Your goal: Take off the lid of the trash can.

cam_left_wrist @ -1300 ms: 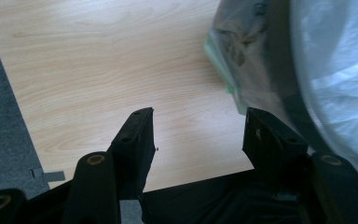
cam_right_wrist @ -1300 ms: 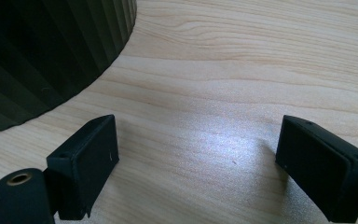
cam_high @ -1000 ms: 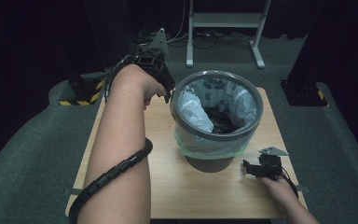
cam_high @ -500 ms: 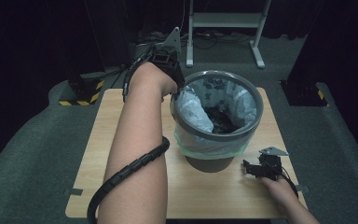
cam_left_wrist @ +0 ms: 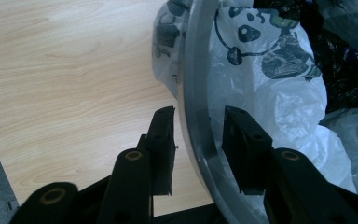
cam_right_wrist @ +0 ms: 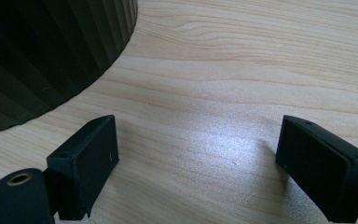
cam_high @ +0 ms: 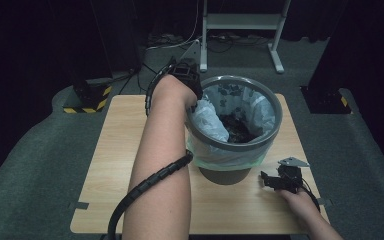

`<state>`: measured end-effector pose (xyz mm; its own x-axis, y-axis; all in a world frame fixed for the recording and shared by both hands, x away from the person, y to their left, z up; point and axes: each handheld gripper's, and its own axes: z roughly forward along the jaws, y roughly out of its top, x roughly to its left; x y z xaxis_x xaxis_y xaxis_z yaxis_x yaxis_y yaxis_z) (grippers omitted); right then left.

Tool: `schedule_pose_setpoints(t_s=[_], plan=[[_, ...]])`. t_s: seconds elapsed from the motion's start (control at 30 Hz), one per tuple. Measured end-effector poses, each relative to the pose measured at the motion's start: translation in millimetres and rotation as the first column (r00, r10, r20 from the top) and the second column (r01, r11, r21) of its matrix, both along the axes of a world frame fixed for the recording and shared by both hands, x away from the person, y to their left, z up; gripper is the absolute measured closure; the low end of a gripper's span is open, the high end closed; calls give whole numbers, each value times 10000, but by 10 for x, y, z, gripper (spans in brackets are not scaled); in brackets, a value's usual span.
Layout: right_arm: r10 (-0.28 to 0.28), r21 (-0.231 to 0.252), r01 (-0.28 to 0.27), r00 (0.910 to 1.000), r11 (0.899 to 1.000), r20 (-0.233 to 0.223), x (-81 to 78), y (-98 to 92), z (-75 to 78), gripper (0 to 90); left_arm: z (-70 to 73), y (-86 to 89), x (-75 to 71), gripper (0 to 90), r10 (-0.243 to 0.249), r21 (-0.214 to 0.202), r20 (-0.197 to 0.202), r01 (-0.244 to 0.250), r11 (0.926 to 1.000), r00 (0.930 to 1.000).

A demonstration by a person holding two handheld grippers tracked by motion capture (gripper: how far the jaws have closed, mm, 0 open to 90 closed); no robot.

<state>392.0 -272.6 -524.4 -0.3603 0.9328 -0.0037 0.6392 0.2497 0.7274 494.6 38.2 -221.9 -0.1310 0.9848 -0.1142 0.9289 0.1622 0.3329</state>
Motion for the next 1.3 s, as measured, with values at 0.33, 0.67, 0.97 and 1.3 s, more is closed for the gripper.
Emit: schedule_pose_setpoints(t_s=[0.33,0.67,0.97,1.3], plan=[[1,32,-1,10000,10000,-15,1,1,0,124,-4,8,8,727,-39,213,164,36,9998,9999],[40,-27,-40,10000,10000,15,5,2,-1,124,166,39,9,759,273,-246,737,-255,9994,9969],[39,-27,-39,10000,10000,12,5,2,-1,124,290,99,1,767,452,-578,1039,-393,9976,9936],[48,-20,-48,10000,10000,22,6,2,-2,123,311,116,3,772,507,-685,1267,-423,9968,9906]])
